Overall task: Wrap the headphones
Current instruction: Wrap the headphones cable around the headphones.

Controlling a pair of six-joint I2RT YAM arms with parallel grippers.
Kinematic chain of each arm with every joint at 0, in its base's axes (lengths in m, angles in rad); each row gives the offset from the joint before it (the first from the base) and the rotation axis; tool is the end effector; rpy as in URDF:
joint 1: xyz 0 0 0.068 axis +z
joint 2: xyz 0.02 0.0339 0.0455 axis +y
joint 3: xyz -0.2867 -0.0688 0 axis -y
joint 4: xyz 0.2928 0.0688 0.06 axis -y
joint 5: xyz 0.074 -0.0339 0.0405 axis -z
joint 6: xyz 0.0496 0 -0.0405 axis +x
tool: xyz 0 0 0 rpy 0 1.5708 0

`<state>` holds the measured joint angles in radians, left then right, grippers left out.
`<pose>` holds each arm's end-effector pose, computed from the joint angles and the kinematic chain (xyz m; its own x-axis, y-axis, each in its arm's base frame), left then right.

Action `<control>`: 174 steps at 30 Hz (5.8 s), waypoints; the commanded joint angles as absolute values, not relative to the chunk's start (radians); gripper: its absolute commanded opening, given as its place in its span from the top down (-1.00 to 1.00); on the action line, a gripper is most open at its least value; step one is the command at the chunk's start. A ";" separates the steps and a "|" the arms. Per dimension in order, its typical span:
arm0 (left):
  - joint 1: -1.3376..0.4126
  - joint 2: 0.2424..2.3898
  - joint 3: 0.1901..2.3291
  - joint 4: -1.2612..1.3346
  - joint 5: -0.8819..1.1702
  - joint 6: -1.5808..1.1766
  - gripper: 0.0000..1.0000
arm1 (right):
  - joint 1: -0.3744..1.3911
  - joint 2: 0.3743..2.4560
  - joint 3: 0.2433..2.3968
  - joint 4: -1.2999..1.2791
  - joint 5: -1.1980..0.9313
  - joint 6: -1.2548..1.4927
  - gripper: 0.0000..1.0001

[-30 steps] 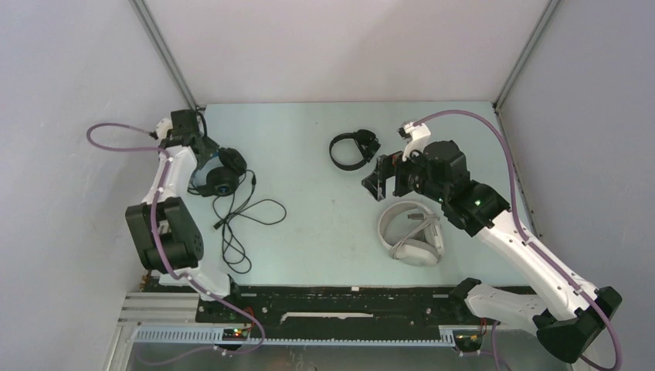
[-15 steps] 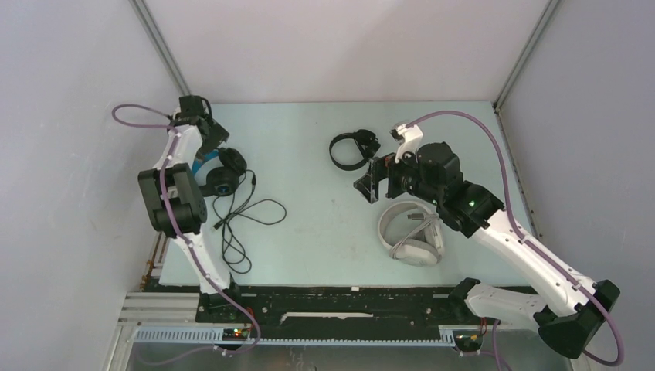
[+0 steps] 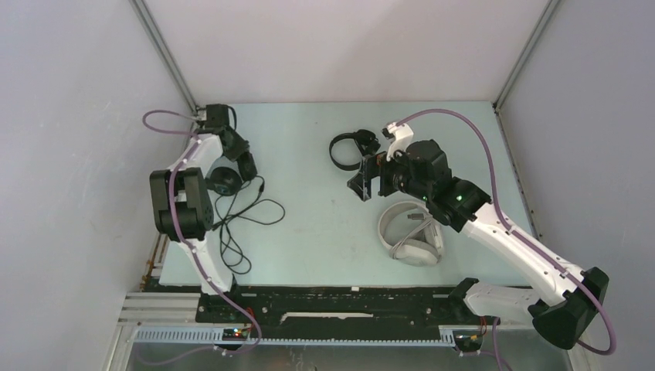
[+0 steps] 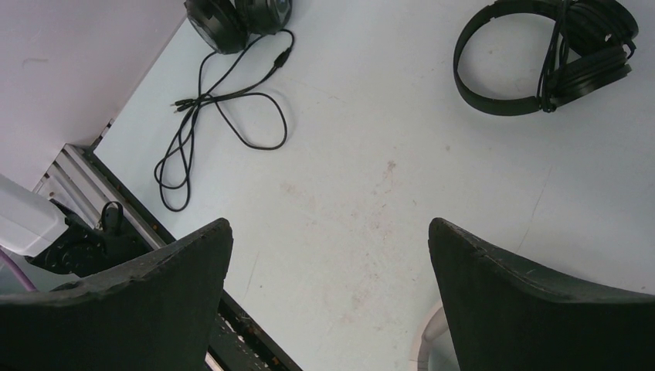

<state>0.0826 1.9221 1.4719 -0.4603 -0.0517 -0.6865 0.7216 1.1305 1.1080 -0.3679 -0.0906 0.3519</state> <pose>0.4823 0.0425 0.2117 -0.5366 -0.6796 -0.5003 -0.5871 0.7265 -0.3572 0.2268 0.2055 0.3793 -0.5166 0.0027 -0.8562 -0.5781 0.7366 0.3511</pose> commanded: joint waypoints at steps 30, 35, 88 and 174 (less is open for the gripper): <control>-0.266 1.508 1.316 -0.623 -0.072 -0.234 -0.46 | 0.826 1.133 1.113 -0.388 0.072 0.404 -0.99; -0.183 1.615 1.418 -0.699 0.016 0.009 -0.50 | 0.829 1.152 1.113 -0.379 0.078 0.402 -0.99; -0.232 1.842 1.387 -0.623 0.172 0.135 1.00 | 0.844 1.120 1.113 -0.422 0.102 0.385 -0.99; -0.128 1.167 1.874 -0.710 0.359 -0.553 1.00 | 0.842 0.997 0.733 0.457 -0.150 -0.071 -0.71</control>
<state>-0.1368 1.1782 1.8069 -0.7856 0.2985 -0.5053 0.8520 1.0096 0.7433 0.3851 -0.1501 -0.0349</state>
